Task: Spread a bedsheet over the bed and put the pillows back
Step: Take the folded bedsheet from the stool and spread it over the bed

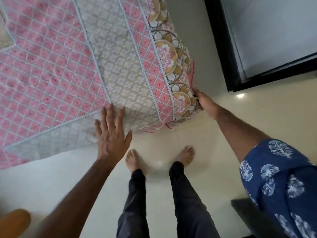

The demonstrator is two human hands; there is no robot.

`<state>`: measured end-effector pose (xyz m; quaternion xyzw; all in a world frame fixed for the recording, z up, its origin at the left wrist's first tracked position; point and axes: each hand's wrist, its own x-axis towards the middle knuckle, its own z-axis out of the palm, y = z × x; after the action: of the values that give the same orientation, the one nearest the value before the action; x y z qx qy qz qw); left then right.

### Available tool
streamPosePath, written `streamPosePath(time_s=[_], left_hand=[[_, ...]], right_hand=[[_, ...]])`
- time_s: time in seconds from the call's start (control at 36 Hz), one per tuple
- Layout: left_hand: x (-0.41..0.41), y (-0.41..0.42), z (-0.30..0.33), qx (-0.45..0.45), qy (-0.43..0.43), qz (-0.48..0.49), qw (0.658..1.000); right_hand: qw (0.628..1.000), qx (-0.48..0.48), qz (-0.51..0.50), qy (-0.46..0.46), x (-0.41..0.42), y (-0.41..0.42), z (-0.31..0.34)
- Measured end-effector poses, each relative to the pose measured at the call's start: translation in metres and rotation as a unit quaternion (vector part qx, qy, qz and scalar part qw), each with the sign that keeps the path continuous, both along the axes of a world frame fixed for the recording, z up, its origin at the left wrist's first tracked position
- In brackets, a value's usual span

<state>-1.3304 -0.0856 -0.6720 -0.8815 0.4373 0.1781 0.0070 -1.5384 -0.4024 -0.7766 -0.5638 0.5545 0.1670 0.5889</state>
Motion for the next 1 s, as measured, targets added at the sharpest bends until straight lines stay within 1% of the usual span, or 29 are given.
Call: streamPosePath(time_s=[0.03,0.06,0.08,0.14,0.22,0.31,0.36,0.42,0.5,0.56,0.61,0.67,0.72,0.75,0.78,0.86,0.94,1.0], left_hand=[[-0.006,0.000,0.000,-0.001,0.007,0.011,1.000],[-0.012,-0.001,0.001,-0.001,0.013,0.022,1.000],[-0.016,-0.001,0.003,-0.003,0.018,0.032,0.999],[-0.021,-0.003,0.005,-0.007,0.025,0.045,0.999],[-0.022,-0.006,0.007,-0.008,0.035,0.061,0.997],[-0.028,-0.007,0.009,-0.022,0.038,0.084,0.996],[-0.035,-0.007,0.011,-0.028,0.044,0.102,0.993],[-0.044,-0.007,0.012,-0.023,0.054,0.114,0.992],[-0.057,-0.001,0.012,0.000,0.066,0.114,0.991],[-0.065,0.006,0.009,0.001,0.073,0.123,0.990],[-0.072,0.014,0.005,-0.010,0.074,0.153,0.985],[-0.079,0.020,0.003,-0.022,0.094,0.209,0.973],[-0.085,0.022,0.001,-0.039,0.126,0.280,0.951],[-0.086,0.023,-0.003,-0.046,0.150,0.320,0.934],[-0.087,0.023,-0.006,-0.057,0.180,0.362,0.913],[-0.086,0.020,-0.011,-0.099,0.276,0.471,0.832],[-0.091,0.009,-0.008,-0.144,0.353,0.512,0.770],[-0.093,0.002,-0.006,-0.153,0.392,0.550,0.721]], right_hand=[[1.000,0.013,0.005,-0.016,-0.004,0.000,-0.008],[0.999,0.024,0.004,-0.027,-0.002,0.003,0.002],[0.999,0.030,0.000,-0.039,0.008,0.012,0.036],[0.997,0.011,-0.007,-0.071,0.012,0.017,0.056],[0.992,-0.048,-0.020,-0.117,-0.001,0.017,0.054],[0.987,-0.068,-0.026,-0.141,-0.021,0.023,0.058],[0.986,-0.097,0.013,-0.135,-0.032,0.029,0.057],[0.980,-0.151,0.052,-0.122,-0.041,0.031,0.051],[0.959,-0.243,0.086,-0.117,-0.044,0.030,0.052],[0.940,-0.289,0.134,-0.118,-0.045,0.030,0.057],[0.928,-0.309,0.178,-0.106,-0.049,0.030,0.064],[0.922,-0.318,0.194,-0.103,-0.057,0.029,0.072],[0.920,-0.317,0.201,-0.111,-0.066,0.029,0.077],[0.917,-0.320,0.210,-0.115,-0.069,0.030,0.081],[0.913,-0.324,0.220,-0.118,-0.071,0.030,0.084],[0.894,-0.348,0.247,-0.134,-0.071,0.034,0.096],[0.876,-0.368,0.274,-0.148,-0.076,0.034,0.106],[0.857,-0.380,0.302,-0.174,-0.081,0.035,0.111]])
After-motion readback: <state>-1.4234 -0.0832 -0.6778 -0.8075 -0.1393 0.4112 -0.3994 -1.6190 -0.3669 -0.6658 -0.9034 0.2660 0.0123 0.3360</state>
